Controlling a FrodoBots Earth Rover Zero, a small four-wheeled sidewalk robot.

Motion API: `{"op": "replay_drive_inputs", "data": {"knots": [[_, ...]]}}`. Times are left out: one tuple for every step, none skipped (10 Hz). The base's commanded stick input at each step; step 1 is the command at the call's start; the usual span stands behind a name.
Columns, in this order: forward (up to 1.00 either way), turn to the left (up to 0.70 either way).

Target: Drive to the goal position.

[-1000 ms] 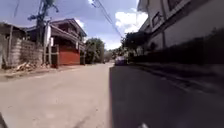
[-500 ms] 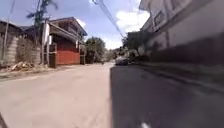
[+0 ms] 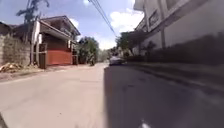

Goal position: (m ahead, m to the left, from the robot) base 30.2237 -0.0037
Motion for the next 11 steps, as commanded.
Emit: {"op": "replay_drive_inputs", "data": {"knots": [[0.7, 0.0], [0.7, 0.0], [0.7, 0.0], [0.7, 0.0], [0.7, 0.0], [0.7, 0.0], [0.7, 0.0], [0.7, 0.0], [0.7, 0.0], [0.7, 0.0], [0.7, 0.0]]}}
